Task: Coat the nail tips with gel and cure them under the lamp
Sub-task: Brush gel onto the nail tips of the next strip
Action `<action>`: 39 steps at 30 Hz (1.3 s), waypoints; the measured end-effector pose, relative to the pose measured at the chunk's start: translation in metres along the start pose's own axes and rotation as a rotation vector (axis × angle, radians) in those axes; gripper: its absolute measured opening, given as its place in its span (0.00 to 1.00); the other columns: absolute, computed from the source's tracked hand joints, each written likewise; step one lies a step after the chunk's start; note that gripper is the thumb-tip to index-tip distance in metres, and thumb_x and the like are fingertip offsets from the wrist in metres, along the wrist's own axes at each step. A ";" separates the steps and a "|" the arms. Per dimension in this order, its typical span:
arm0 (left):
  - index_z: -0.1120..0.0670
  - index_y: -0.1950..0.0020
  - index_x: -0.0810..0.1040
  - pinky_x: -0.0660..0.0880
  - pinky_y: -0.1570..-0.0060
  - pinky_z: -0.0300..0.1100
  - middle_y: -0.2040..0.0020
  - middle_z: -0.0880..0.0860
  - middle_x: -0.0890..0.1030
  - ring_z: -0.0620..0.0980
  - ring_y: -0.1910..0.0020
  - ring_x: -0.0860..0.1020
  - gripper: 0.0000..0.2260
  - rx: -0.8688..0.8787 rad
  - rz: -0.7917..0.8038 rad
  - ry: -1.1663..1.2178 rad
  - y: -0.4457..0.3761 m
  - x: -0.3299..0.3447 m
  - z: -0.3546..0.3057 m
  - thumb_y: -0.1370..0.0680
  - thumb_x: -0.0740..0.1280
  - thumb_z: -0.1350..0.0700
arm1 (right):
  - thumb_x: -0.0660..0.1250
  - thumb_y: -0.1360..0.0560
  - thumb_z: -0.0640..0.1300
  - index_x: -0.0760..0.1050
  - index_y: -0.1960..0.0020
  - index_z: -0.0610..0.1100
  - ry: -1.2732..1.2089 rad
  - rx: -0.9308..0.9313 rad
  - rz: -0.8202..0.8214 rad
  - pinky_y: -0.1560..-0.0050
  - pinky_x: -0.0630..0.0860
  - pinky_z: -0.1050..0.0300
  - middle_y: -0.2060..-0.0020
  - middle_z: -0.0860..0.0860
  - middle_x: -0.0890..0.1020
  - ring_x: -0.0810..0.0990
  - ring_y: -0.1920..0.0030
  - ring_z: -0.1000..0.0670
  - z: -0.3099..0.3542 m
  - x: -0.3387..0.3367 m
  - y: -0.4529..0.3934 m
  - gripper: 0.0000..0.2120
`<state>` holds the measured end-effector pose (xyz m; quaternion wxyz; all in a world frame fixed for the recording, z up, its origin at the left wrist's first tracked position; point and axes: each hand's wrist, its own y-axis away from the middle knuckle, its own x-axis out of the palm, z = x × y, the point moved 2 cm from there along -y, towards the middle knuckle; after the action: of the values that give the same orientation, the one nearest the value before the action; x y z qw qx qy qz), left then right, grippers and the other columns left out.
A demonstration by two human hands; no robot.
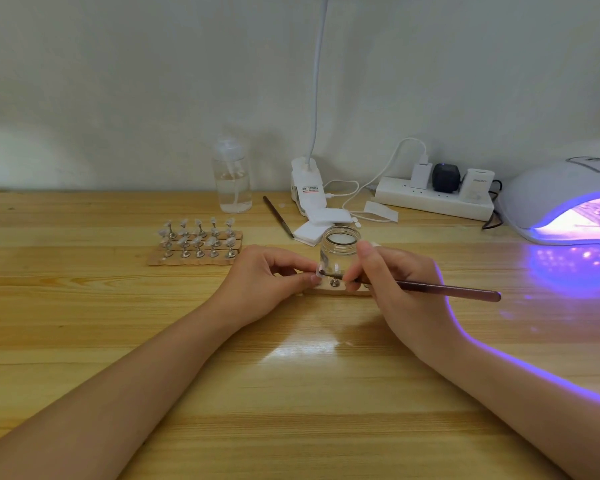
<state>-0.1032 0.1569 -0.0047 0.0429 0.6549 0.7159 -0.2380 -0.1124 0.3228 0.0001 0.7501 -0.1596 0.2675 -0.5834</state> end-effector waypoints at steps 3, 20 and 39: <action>0.52 0.60 0.84 0.69 0.68 0.26 0.67 0.44 0.83 0.38 0.70 0.75 0.05 0.009 -0.002 0.020 0.001 0.000 -0.001 0.32 0.73 0.61 | 0.59 0.27 0.50 0.78 0.69 0.39 -0.069 0.009 0.018 0.72 0.66 0.75 0.75 0.50 0.78 0.73 0.77 0.61 0.000 0.001 0.001 0.19; 0.55 0.58 0.83 0.77 0.60 0.31 0.62 0.52 0.84 0.46 0.62 0.81 0.04 0.000 0.032 0.111 0.001 0.000 0.002 0.31 0.72 0.62 | 0.58 0.25 0.51 0.78 0.67 0.47 0.054 -0.026 -0.031 0.65 0.69 0.73 0.73 0.53 0.80 0.77 0.69 0.61 -0.003 -0.001 -0.002 0.17; 0.54 0.60 0.83 0.76 0.62 0.31 0.62 0.49 0.84 0.41 0.64 0.80 0.04 0.006 0.038 0.157 -0.001 0.001 0.004 0.32 0.72 0.61 | 0.58 0.27 0.54 0.78 0.66 0.48 0.046 0.024 -0.036 0.64 0.70 0.72 0.69 0.54 0.81 0.78 0.67 0.61 -0.003 -0.001 -0.003 0.16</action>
<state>-0.1053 0.1563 -0.0081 -0.0109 0.6853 0.7038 -0.1870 -0.1168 0.3235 -0.0006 0.7350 -0.1420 0.2745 -0.6036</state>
